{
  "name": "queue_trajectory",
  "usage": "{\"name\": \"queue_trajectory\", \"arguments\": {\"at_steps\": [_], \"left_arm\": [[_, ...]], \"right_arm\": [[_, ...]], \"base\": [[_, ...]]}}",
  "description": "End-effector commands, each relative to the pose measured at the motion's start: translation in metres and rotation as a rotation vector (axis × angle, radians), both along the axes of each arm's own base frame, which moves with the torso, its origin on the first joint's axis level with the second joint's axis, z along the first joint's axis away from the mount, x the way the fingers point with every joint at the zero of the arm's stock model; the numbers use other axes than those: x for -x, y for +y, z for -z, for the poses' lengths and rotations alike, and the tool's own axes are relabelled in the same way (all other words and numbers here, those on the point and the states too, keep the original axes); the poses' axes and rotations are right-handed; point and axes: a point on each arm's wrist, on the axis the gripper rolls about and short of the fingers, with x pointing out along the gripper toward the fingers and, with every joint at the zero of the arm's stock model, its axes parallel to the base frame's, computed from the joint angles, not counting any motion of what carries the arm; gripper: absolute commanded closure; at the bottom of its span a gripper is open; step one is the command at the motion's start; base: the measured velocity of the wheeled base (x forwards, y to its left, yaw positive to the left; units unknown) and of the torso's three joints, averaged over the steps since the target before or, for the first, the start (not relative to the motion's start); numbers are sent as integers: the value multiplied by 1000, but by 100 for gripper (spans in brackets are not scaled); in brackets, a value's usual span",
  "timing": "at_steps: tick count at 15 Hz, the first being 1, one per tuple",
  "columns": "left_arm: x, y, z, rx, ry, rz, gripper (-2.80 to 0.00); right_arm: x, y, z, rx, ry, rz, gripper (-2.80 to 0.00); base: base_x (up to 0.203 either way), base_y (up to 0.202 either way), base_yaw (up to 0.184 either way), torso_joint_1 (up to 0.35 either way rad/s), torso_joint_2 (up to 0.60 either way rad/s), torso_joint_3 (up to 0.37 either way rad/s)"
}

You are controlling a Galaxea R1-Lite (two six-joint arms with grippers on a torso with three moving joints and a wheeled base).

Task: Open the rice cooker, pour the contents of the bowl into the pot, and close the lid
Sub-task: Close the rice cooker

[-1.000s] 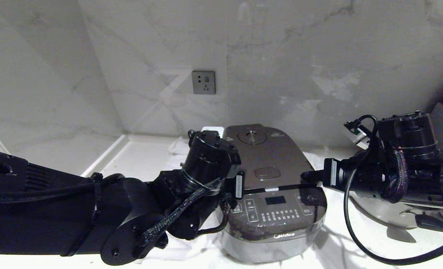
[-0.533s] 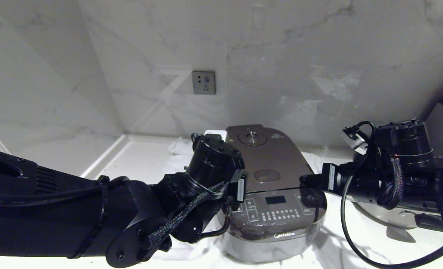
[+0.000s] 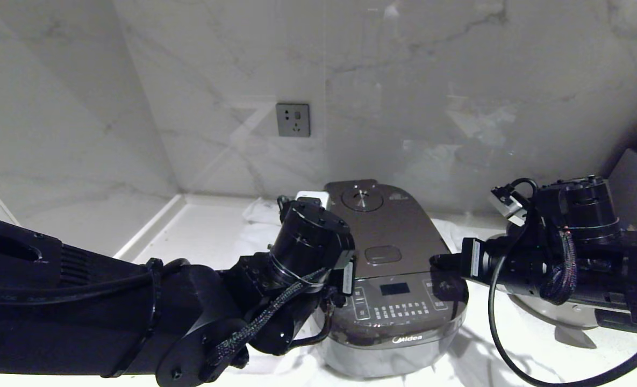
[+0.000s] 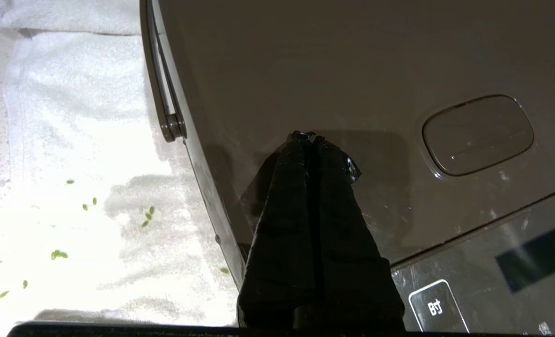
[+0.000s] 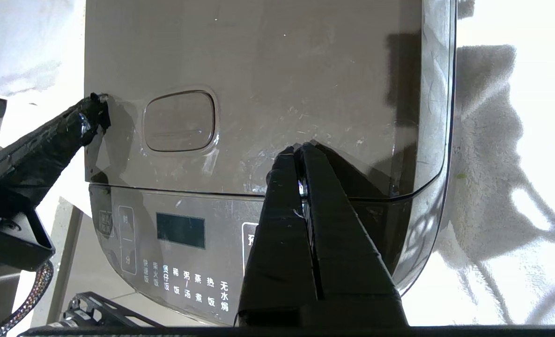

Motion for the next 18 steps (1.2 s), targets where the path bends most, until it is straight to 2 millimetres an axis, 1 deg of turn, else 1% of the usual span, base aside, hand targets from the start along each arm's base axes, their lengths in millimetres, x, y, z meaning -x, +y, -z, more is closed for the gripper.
{"name": "queue_trajectory", "arguments": {"at_steps": [1, 4, 5, 6, 9, 12, 14, 15, 16, 18], "left_arm": [[0, 0, 0, 2, -1, -3, 0], [0, 2, -12, 35, -26, -6, 0], [1, 3, -20, 56, -41, -6, 0], [1, 3, -27, 75, -55, -6, 0], [-2, 5, -35, 95, -72, -20, 0], [-8, 14, -52, 134, -104, -47, 0], [-1, 28, -65, 147, -114, -56, 0], [5, 37, -70, 149, -114, -57, 0], [15, 49, -78, 159, -120, -56, 0], [41, 80, -93, 190, -148, -58, 0]], "right_arm": [[-1, 1, 1, 0, 1, 2, 0], [3, -1, -16, -26, -71, 2, 0], [5, 0, -23, -35, -95, -4, 0], [6, 2, -26, -38, -104, -9, 0], [6, 2, -28, -39, -112, -10, 0], [12, 0, -35, -49, -137, -11, 0], [19, -1, -39, -55, -149, -17, 0], [21, -2, -39, -56, -150, -17, 0], [22, -2, -38, -53, -149, -16, 0], [22, -2, -38, -53, -151, -17, 0]], "base": [[0, 0, 0, 0, 0, 0], [0, 0, 0, 0, 0, 0], [0, 0, 0, 0, 0, 0], [0, 0, 0, 0, 0, 0], [0, 0, 0, 0, 0, 0], [0, 0, 0, 0, 0, 0], [0, 0, 0, 0, 0, 0], [0, 0, 0, 0, 0, 0], [0, 0, 0, 0, 0, 0], [0, 0, 0, 0, 0, 0]]}}
